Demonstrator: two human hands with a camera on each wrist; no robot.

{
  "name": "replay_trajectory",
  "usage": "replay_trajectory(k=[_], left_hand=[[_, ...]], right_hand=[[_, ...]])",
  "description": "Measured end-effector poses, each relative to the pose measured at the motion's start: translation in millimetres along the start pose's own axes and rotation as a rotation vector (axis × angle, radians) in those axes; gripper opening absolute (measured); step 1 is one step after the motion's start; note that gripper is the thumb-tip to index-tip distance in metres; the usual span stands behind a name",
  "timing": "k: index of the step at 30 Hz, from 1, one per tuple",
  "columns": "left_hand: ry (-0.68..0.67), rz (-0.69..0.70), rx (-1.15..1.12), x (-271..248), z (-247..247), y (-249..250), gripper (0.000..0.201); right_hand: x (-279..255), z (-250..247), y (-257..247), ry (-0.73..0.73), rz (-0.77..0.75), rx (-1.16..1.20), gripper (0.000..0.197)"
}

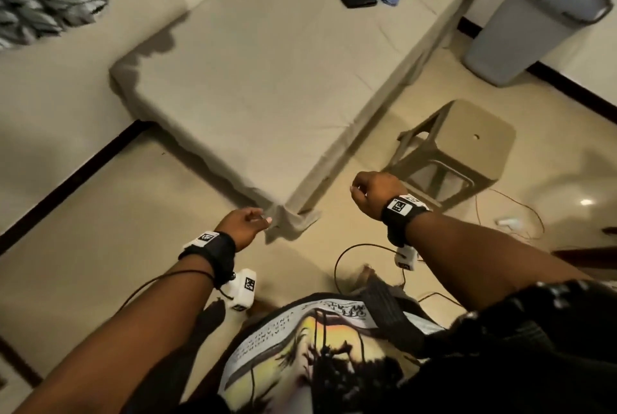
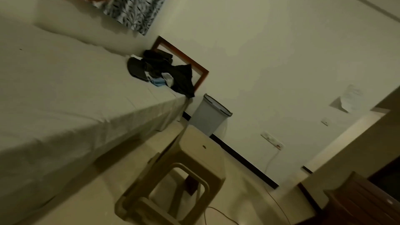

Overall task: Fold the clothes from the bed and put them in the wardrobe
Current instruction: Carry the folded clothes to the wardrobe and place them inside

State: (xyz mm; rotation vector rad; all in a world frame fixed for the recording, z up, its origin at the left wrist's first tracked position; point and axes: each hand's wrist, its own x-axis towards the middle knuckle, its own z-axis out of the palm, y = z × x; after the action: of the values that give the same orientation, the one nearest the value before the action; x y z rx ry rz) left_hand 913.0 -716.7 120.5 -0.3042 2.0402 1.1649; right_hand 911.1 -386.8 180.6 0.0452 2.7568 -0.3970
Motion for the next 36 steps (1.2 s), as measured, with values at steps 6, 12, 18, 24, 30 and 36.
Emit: replay_trajectory(k=[6,12,18,24,30,36], left_hand=[[-0.005,0.018,0.016,40.9,82.3,75.1,0.055],[0.14,0.034,-0.13,75.7,140.8,156.7,0.043],[0.207,0.09,-0.197,103.6,153.7,252.6,0.037],[0.161,0.168,-0.178,155.9,153.4,339.9,0.035],[0.105,0.224,-0.14,233.0,130.1,434.4,0.028],[0.022,0.289,-0.072,325.0,94.5,536.9,0.019]], right_hand=[[-7.2,-19.0,113.0,-0.016,0.046,0.01,0.024],[8.9,-49.4,211.8,-0.051,0.031,0.051,0.019],[69.6,-102.2,267.2,-0.022,0.028,0.09,0.02],[165.4,-147.5,282.1,0.044,-0.014,0.132,0.023],[259.3,-204.6,294.6,0.063,0.016,0.109,0.022],[357.1,-263.9,322.6,0.086,0.106,0.139,0.026]])
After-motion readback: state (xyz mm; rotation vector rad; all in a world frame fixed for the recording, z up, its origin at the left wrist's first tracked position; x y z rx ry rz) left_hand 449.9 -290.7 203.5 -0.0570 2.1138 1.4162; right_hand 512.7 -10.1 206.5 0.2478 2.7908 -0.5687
